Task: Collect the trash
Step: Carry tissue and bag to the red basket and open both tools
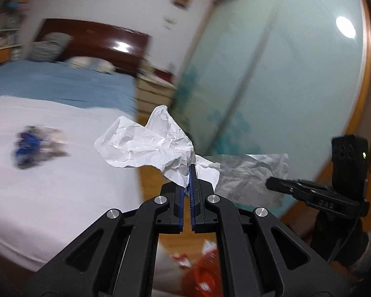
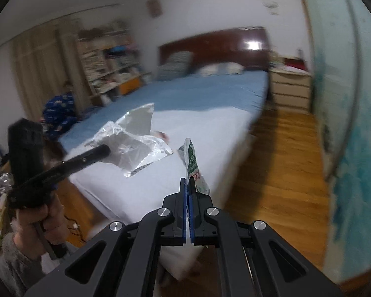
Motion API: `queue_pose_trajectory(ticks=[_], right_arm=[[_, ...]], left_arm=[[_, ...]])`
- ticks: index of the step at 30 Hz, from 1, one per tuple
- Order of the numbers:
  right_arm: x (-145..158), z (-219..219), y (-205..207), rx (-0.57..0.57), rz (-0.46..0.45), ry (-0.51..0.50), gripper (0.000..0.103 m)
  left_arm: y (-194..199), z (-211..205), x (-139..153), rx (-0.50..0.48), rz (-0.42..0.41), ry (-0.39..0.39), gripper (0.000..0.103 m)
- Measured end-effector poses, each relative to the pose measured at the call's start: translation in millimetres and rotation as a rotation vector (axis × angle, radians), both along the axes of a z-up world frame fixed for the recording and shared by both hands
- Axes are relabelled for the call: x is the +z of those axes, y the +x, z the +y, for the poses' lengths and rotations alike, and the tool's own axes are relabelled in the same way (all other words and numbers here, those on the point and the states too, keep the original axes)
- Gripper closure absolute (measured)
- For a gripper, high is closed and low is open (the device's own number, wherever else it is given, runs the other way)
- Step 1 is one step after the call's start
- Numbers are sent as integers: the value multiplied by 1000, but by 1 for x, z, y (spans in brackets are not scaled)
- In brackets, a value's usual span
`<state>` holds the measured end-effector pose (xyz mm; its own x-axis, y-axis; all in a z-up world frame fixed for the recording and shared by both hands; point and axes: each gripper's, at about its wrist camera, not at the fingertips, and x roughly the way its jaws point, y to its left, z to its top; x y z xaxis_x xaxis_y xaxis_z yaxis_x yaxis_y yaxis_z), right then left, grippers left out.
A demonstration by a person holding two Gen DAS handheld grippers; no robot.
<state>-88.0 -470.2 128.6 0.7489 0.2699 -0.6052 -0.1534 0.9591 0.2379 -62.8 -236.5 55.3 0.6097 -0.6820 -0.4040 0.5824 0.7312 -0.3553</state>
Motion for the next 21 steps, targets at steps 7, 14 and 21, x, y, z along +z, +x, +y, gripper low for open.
queue_pose_trajectory(ticks=[7,14,21], right_arm=[[-81,-120,-78,-228,224,16,100],[-211,-181,-132,-374,476,72,100],[-258,-172,-137,-393,548,124,100]], left_arm=[[-7,-146,-45,-279,136,225,100],[-10,-245,-121,-467,297,440,100],[-17,-290,-177,-572,434,612,100]])
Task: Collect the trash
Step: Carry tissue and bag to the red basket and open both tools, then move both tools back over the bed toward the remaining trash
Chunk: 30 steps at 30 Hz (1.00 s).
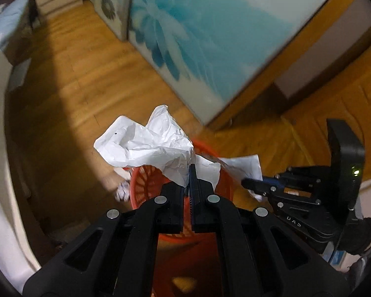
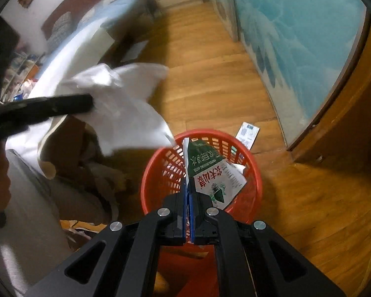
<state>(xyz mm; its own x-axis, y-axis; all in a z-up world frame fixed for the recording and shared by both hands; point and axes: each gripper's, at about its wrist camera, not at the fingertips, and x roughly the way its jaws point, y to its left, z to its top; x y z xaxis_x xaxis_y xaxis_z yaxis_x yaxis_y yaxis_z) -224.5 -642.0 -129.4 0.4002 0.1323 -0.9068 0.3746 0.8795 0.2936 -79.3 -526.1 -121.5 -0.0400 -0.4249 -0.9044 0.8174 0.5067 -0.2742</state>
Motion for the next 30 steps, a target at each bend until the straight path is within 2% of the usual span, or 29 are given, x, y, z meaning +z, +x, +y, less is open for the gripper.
queue_pose_trajectory(ticks=[4,7,8,9,10,11,12,16,19,22,24,30], right_arm=[[-6,5,10,-11,3,16,97],[-6,3,16,-18,7,0,91],[-4,3,15,-31,-2,-11,66],[-1,3,14,-42,-12,-15,39],[2,2,11,-58,-22,-25,33],[5,3,11,-57,-22,-32,34],[5,4,11,-52,-18,-40,36],[17,5,11,-61,-47,-70,38],[32,9,15,-52,-92,-87,38],[51,14,22,-38,-134,-112,38],[63,17,28,-28,-154,-123,38],[104,55,68,54,-243,-121,37]], left_arm=[[-10,-6,-11,-33,22,64,100],[-12,-8,-21,-16,21,108,98],[-9,-8,-20,-11,26,106,95],[-7,-8,-17,-6,27,97,86],[-8,-6,-14,1,24,83,79],[-9,-5,-9,6,24,66,60],[-10,-5,-9,12,21,52,51],[-10,1,5,38,-10,1,51],[-9,15,29,111,-103,-47,51],[-9,38,67,195,-221,-101,51],[-6,54,85,246,-262,-121,51],[10,129,123,450,-374,-109,51]])
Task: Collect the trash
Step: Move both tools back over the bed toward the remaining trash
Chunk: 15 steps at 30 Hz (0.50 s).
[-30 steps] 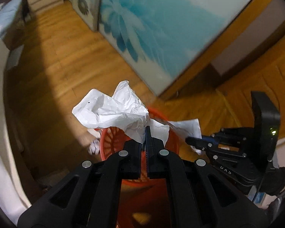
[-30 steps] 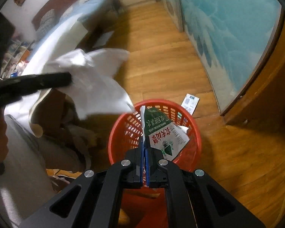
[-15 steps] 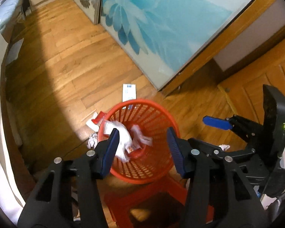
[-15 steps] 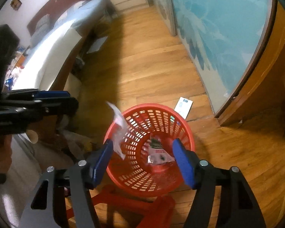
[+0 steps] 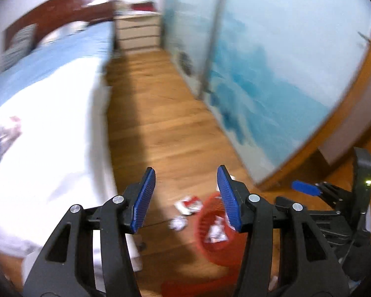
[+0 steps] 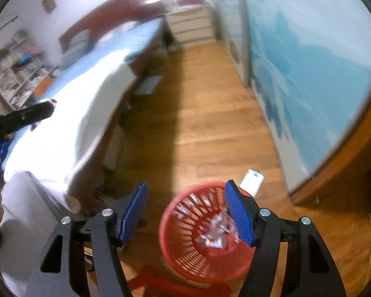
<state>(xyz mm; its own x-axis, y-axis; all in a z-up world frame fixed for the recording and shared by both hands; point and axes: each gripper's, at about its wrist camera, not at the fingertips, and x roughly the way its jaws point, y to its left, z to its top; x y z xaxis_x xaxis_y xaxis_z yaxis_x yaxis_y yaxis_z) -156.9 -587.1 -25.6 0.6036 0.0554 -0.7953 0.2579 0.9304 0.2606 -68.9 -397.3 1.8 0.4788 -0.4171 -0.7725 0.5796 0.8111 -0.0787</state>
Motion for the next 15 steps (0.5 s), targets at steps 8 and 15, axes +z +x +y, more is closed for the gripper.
queue_pose_trajectory(ticks=[8,15], right_arm=[[58,128,85,231,-175,32,37],[94,244,120,365,-304,81,39]], left_arm=[[27,165,30,308,-80,-82,50],[37,277,22,503,-145,-100,50]])
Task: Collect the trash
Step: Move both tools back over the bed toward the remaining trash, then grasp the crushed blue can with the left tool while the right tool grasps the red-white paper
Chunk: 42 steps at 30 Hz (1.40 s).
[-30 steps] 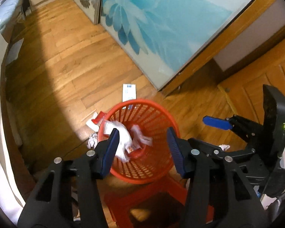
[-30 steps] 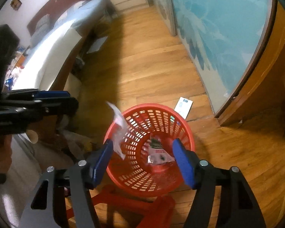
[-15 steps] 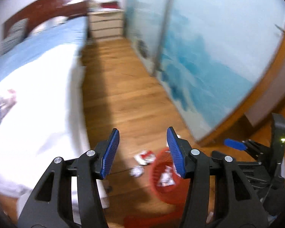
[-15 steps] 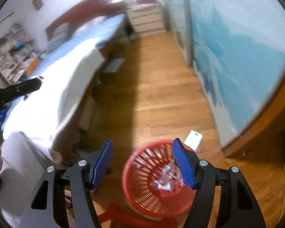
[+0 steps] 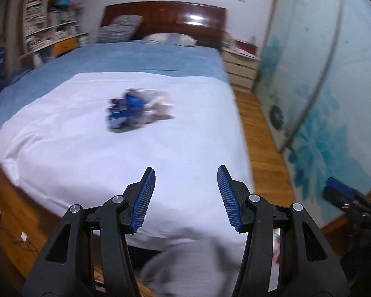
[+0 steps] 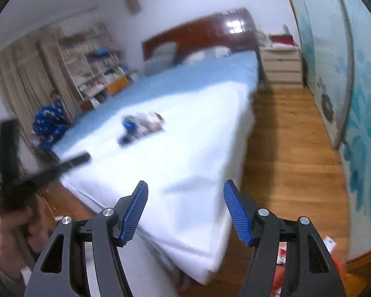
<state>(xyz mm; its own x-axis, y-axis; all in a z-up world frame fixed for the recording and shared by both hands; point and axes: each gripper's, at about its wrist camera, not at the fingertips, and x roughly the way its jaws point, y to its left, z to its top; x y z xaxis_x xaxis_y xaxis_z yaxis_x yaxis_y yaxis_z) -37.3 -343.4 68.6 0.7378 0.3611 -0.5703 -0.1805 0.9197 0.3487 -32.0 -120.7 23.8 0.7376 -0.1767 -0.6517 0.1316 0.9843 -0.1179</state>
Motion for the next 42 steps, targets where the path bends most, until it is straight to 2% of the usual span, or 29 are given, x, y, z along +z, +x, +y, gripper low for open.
queue_pose_trajectory(ticks=[4,8,10,13,14,18,23,27,31,36,37,38,39,42], right_arm=[[7,39,14,45,3,-2,40],[7,60,26,36,33,-2,39],[4,71,25,43,48,-27,39],[-1,67,28,55,50,-61,39],[-2,69,29,54,54,-70,39],[-11,69,39,56,86,-79,39],[-19,75,57,60,137,-68,39],[-23,88,67,78,149,-66,38],[-24,103,74,108,147,-85,38],[-25,110,73,122,154,-100,38],[-25,110,74,120,159,-100,38],[-26,110,74,116,164,-101,38],[-26,110,73,117,168,-100,38],[-25,112,74,119,168,-105,38]], left_arm=[[7,26,-14,56,-2,-27,50],[20,33,-23,53,-7,-38,50],[24,37,-26,32,-10,-26,46],[42,44,-29,13,-41,20,30],[57,48,-32,19,-46,23,25],[101,60,-38,37,-48,11,23],[152,63,-47,3,-44,-19,22],[180,64,-51,-24,-45,-101,22],[212,66,-61,-20,29,-137,22],[224,73,-72,21,93,-161,22],[224,77,-73,38,99,-177,22],[223,80,-74,44,100,-197,28],[223,82,-74,43,98,-212,37],[216,81,-71,42,72,-216,57]])
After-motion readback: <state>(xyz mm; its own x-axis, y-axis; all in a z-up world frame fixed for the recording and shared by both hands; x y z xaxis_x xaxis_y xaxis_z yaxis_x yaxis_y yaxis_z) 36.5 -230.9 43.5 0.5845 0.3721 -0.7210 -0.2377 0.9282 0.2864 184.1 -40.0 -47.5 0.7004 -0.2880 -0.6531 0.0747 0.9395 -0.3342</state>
